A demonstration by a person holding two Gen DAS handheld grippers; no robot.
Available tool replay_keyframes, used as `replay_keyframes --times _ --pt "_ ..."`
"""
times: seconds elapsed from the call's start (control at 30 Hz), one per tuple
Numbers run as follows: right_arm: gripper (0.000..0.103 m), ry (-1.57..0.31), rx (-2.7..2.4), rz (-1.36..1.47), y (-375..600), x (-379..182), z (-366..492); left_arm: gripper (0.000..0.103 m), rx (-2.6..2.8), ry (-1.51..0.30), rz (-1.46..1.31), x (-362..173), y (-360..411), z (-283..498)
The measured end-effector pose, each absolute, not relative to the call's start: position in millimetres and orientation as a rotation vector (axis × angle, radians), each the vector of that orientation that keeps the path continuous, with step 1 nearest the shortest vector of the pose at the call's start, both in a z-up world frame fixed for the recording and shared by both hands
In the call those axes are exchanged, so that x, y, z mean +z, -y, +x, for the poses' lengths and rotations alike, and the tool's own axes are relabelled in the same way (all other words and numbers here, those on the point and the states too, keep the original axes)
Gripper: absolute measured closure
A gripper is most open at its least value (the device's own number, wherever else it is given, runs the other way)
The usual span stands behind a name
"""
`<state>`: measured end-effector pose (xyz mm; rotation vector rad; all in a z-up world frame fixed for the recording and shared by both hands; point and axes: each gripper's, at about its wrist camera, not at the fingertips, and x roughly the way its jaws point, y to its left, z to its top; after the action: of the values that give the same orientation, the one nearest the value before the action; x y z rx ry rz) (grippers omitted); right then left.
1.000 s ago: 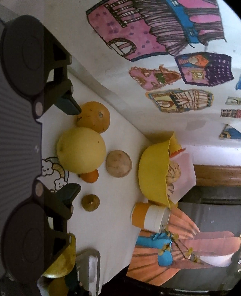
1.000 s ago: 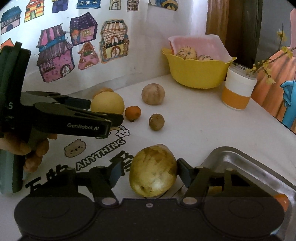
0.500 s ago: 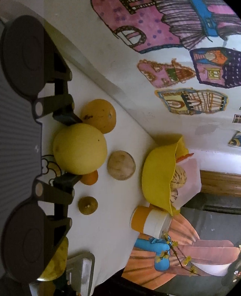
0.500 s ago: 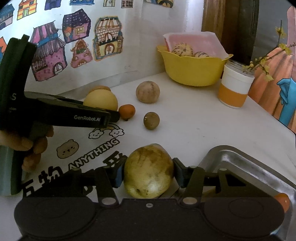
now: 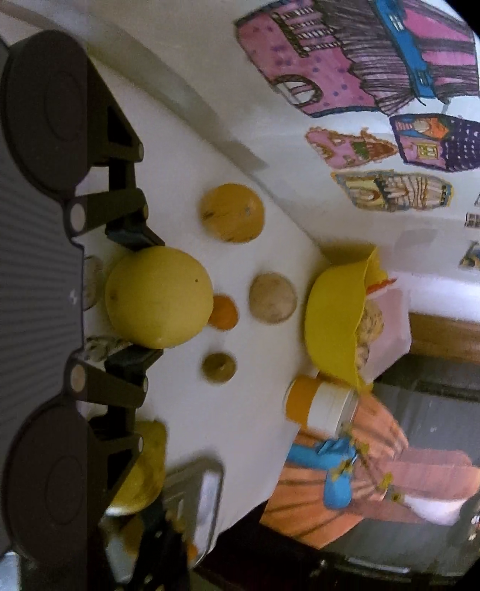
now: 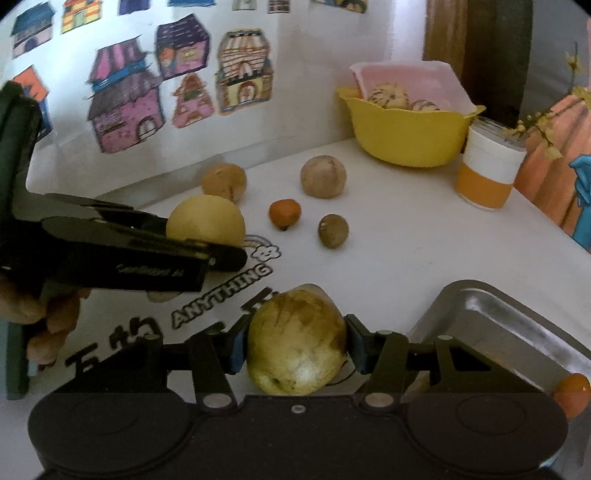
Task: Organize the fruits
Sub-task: 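Grasp the yellow grapefruit with the left tool while the right tool grasps the spotted yellow pear, then carry the grapefruit and pear over the metal tray with both tools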
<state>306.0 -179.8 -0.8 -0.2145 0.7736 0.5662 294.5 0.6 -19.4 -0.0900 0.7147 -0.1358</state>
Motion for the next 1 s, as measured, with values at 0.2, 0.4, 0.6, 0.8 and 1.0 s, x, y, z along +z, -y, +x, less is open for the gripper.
replay_keyframes --times 0.2,0.4,0.6,0.8,1.0 --pt "0.049 -0.779 0.583 -0.238 181 2 294 0.046 -0.216 -0.744 -0.063 -16 6 268" --pt "0.049 -0.777 0.585 -0.232 182 3 286 0.045 -0.215 -0.75 -0.08 -15 7 269" --pt "0.049 -0.754 0.584 -0.205 184 2 283 0.045 -0.192 -0.744 -0.145 -15 7 273" --pt "0.049 -0.695 0.584 -0.169 198 18 265 0.045 -0.203 -0.727 -0.165 -10 10 259" --pt "0.049 -0.624 0.529 -0.124 229 40 236 0.045 -0.231 -0.688 -0.161 8 21 243"
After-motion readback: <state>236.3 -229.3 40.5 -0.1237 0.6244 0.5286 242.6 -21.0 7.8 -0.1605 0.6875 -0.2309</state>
